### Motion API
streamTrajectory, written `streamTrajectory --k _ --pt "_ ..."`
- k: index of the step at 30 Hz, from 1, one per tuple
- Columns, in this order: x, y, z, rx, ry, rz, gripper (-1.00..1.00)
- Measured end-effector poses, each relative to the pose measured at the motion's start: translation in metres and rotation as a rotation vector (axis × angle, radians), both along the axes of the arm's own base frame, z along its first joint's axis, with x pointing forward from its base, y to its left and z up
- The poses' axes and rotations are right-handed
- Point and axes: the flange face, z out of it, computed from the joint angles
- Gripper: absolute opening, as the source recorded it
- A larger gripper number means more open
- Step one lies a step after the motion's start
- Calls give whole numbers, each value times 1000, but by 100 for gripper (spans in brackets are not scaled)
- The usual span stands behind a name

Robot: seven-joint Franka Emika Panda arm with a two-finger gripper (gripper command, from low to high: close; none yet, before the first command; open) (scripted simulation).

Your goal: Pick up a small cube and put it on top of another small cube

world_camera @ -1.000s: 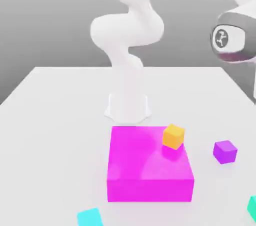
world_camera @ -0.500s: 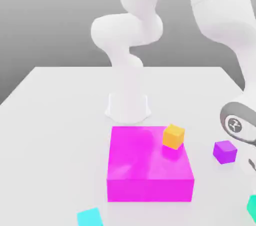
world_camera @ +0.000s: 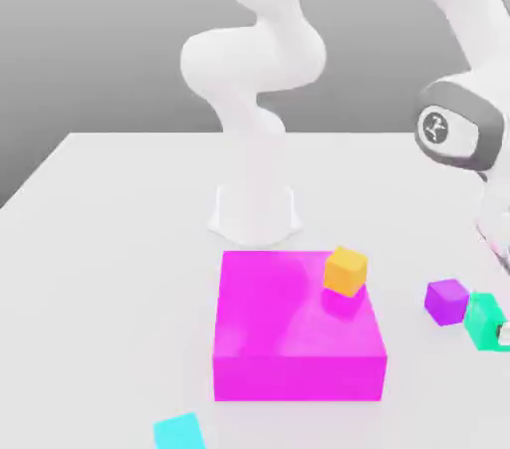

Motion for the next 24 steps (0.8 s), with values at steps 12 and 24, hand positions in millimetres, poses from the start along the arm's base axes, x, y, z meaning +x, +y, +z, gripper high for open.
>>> streamTrajectory --k 12,24 --pt "-84 -85 50 7 -2 -335 -100" --pt "-131 -122 -8 21 5 -507 100"
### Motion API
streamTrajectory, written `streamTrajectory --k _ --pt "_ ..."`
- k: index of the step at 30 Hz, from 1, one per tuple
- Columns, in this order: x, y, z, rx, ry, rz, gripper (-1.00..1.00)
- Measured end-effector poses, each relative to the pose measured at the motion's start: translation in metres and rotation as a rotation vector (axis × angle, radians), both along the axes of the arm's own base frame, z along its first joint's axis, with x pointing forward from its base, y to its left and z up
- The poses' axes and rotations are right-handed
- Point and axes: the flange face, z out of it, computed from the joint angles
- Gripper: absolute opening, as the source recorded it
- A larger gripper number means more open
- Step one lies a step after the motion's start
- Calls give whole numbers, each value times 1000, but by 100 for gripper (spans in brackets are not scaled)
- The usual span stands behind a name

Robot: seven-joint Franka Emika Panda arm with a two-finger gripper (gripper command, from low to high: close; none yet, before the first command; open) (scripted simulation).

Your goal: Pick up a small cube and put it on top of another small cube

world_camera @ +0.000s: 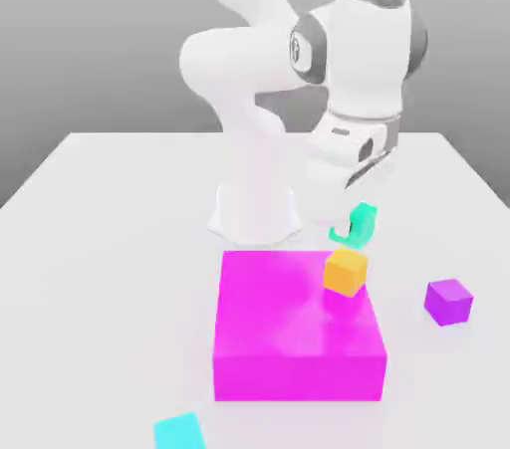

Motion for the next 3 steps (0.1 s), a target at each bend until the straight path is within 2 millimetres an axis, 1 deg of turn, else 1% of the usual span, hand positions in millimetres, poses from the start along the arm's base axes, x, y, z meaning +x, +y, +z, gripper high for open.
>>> streamTrajectory --k 3 --pt "0 0 0 0 0 0 100"
